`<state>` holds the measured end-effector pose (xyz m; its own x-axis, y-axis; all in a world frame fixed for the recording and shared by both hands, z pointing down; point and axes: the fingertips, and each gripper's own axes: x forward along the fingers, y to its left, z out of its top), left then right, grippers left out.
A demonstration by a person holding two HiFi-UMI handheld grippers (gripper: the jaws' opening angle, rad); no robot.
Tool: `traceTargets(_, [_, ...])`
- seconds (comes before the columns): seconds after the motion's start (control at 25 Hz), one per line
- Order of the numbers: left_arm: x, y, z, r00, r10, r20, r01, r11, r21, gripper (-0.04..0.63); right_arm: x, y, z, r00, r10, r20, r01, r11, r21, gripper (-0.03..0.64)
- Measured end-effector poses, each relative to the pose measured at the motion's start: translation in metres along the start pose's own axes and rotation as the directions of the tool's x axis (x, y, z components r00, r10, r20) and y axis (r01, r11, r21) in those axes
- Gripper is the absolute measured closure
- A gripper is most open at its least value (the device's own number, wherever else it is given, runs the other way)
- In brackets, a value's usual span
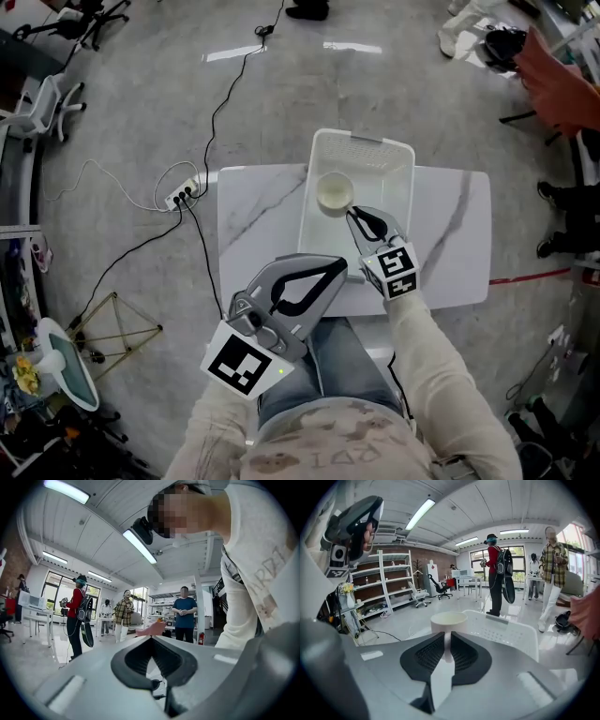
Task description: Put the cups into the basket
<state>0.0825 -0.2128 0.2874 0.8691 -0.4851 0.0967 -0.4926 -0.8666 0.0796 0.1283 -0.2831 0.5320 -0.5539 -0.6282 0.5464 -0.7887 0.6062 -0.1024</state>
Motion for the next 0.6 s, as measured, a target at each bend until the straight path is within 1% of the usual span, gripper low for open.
traceTargets(0.2, [0.004, 0.008, -0.024, 1.0, -0.008, -0.027, 0.007, 1.0, -0.016, 0.595, 0.032, -0.012, -0.035, 0.997, -0.011, -0.071, 0.013, 0.999, 0.03, 0.555])
traceTargets(0.32, [0.008, 0.014, -0.037, 1.0, -0.004, -0.029, 0.003, 1.0, -0.031, 0.595, 0.048, -0.018, -0.056, 0.993, -0.006, -0.122, 0.011, 0.999, 0.04, 0.555])
traceTargets(0.6, [0.011, 0.018, -0.063, 0.999, -0.012, -0.048, 0.01, 0.999, -0.051, 0.595, 0.073, -0.024, -0.093, 0.974, 0.007, -0.225, -0.005, 1.0, 0.009, 0.555])
